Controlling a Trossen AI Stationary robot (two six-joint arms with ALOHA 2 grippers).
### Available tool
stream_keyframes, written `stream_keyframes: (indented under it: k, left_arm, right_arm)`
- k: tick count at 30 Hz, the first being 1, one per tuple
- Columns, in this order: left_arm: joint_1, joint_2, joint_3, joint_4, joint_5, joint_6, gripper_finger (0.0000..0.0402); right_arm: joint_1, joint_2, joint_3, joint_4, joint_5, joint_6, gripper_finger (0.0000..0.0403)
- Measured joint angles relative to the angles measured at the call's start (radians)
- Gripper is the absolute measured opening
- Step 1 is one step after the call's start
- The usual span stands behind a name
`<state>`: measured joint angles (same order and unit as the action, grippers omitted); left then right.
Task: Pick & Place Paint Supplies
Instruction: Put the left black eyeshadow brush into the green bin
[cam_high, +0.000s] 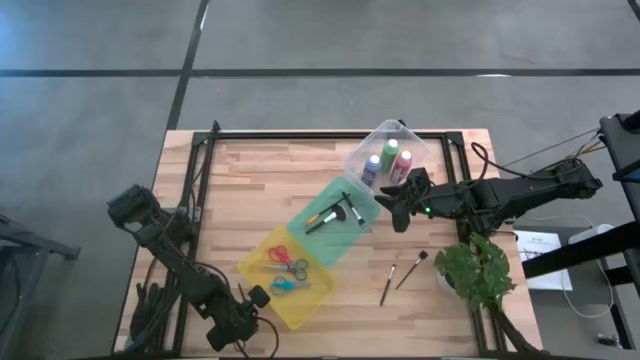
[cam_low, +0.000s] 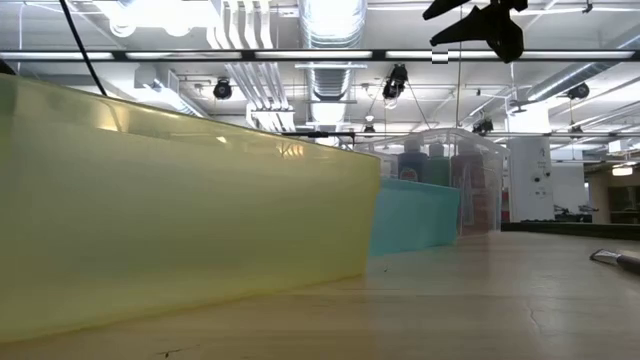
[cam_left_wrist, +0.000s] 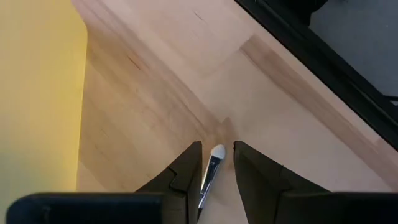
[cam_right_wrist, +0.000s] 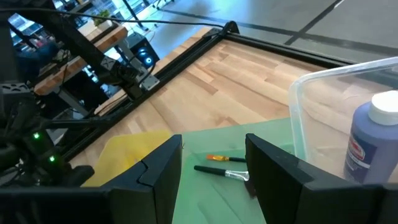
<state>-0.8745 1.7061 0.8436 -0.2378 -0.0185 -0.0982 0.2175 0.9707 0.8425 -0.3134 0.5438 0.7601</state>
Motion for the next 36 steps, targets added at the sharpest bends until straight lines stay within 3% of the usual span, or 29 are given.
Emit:
stream_keyframes:
  k: [24, 36]
  left_arm:
    - [-0.001, 0.004, -0.029, 0.037, 0.006, 0.050, 0.0102]
    - [-0.066, 0.011, 0.040, -0.082, -0.046, 0.118, 0.0102]
  right_arm:
    - [0.001, 0.000, 0.000, -0.002, -0.003, 0.011, 0.0171]
    - [0.001, 0.000, 0.000, -0.001, -0.002, 0.026, 0.0171]
